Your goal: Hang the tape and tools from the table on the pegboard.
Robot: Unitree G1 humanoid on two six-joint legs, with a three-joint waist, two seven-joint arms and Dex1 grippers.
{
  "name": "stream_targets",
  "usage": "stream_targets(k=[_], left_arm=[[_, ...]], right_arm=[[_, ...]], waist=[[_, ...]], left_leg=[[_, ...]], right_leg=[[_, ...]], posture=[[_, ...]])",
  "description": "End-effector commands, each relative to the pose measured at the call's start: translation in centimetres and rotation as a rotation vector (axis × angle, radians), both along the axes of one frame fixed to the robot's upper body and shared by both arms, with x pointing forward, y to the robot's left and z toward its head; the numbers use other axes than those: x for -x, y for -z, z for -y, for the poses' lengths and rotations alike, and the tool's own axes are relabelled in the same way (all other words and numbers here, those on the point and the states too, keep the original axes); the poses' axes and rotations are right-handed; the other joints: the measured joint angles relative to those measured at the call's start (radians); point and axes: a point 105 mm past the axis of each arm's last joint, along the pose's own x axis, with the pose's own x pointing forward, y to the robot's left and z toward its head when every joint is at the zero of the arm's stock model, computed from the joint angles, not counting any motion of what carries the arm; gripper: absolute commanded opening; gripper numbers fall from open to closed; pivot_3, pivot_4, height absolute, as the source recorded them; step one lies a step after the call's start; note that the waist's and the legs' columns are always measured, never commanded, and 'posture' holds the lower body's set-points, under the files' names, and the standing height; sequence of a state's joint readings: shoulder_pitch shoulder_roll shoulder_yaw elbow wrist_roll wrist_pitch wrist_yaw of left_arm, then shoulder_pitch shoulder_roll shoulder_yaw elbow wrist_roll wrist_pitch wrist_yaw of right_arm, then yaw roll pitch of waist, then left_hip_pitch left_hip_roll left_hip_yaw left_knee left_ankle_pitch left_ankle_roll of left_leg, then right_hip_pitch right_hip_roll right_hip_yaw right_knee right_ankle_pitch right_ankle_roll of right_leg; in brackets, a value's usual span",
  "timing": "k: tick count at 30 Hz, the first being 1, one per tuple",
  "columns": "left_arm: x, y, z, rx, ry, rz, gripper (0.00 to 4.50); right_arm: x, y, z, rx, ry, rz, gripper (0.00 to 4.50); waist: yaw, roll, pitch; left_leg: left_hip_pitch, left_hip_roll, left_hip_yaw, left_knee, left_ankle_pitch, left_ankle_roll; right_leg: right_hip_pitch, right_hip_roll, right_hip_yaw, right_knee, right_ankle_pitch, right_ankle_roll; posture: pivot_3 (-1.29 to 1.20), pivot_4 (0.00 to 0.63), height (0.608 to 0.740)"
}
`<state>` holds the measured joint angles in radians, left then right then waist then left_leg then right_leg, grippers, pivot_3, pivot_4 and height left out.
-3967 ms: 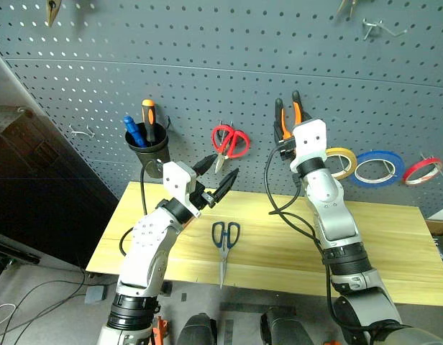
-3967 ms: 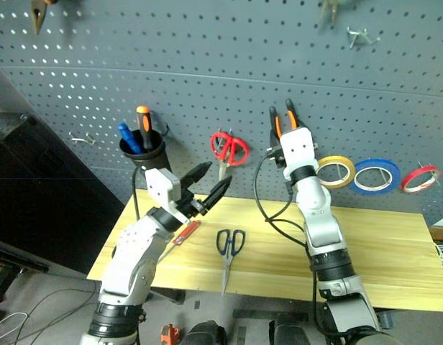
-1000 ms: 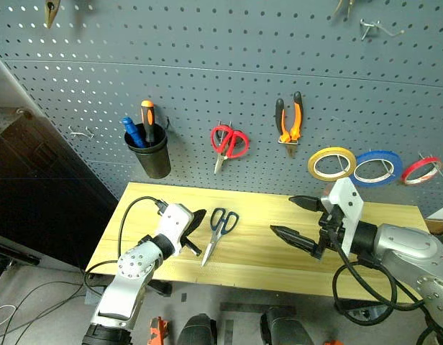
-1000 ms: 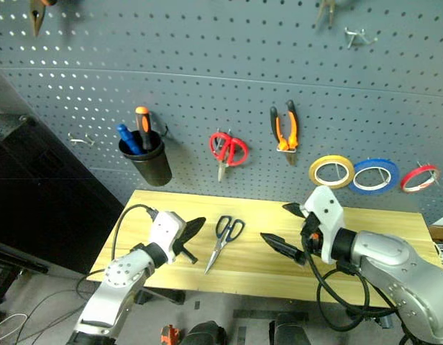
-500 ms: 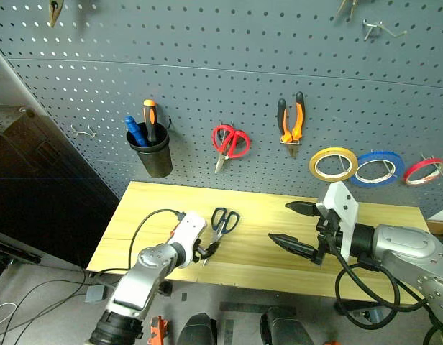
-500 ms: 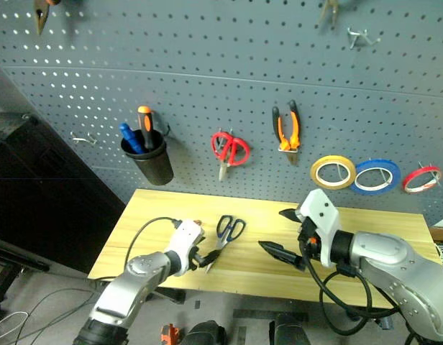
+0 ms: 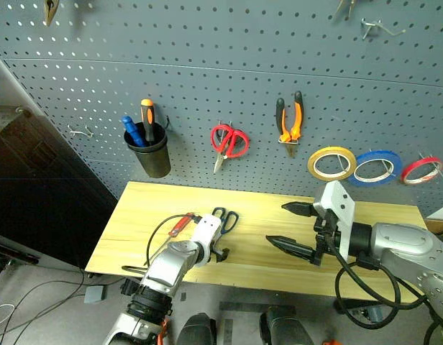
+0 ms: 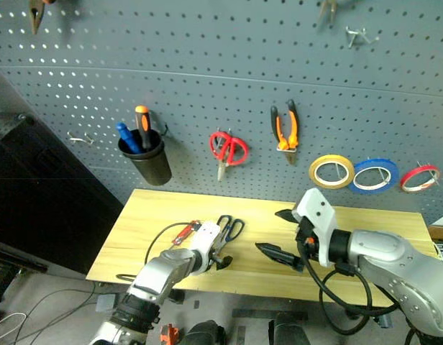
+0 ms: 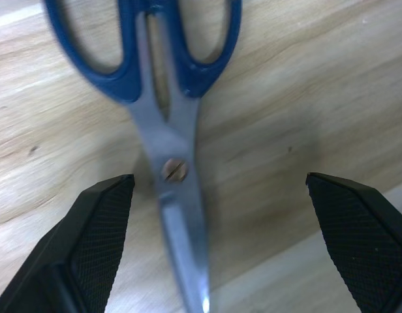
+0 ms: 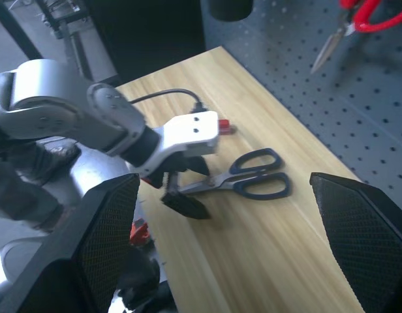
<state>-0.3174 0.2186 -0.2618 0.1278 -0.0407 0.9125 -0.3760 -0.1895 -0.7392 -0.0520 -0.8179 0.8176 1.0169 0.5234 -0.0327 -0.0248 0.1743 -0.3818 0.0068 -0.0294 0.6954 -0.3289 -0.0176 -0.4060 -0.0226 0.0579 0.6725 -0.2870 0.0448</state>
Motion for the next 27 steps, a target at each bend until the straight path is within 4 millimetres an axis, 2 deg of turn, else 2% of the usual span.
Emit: stream_targets(k=[1, 15, 18, 27], left_arm=[[-0.4, 0.1, -0.2, -0.021, -0.017, 0.001, 4.48], [-1.9, 1.4, -0.9, -0.041, -0.108, -0.061, 4.48], [-2.1, 1.7, -1.0, -0.041, -0.123, -0.082, 3.88], [-2.3, 1.9, -1.4, -0.038, -0.114, -0.092, 1.16]], right_arm=[[0.2, -0.8, -0.4, -0.008, -0.016, 0.043, 4.50], [0.1, -0.9, -0.4, -0.012, -0.012, 0.032, 4.50], [0.2, -0.9, -0.4, -0.010, -0.012, 0.029, 4.50], [0.1, -1.0, -0.3, -0.015, -0.004, 0.024, 4.50]], waist=[[0.000, 0.000, 0.000], [-0.001, 0.001, 0.000], [-0.002, 0.001, -0.001], [-0.001, 0.001, -0.001]], left_leg=[[0.000, 0.000, 0.000, 0.000, 0.000, 0.000], [0.002, 0.000, 0.000, 0.001, 0.000, 0.000], [0.002, 0.000, 0.000, 0.001, 0.000, 0.000], [0.002, 0.000, 0.000, 0.001, 0.000, 0.000]], right_leg=[[0.000, 0.000, 0.000, 0.000, 0.000, 0.000], [0.001, 0.000, 0.000, 0.001, 0.000, 0.000], [0.001, 0.000, 0.000, 0.002, 0.000, 0.000], [0.001, 0.000, 0.000, 0.001, 0.000, 0.000]], posture=[[-0.10, 0.193, 0.740], [-0.12, 0.196, 0.740], [-0.12, 0.196, 0.740], [-0.12, 0.195, 0.740]])
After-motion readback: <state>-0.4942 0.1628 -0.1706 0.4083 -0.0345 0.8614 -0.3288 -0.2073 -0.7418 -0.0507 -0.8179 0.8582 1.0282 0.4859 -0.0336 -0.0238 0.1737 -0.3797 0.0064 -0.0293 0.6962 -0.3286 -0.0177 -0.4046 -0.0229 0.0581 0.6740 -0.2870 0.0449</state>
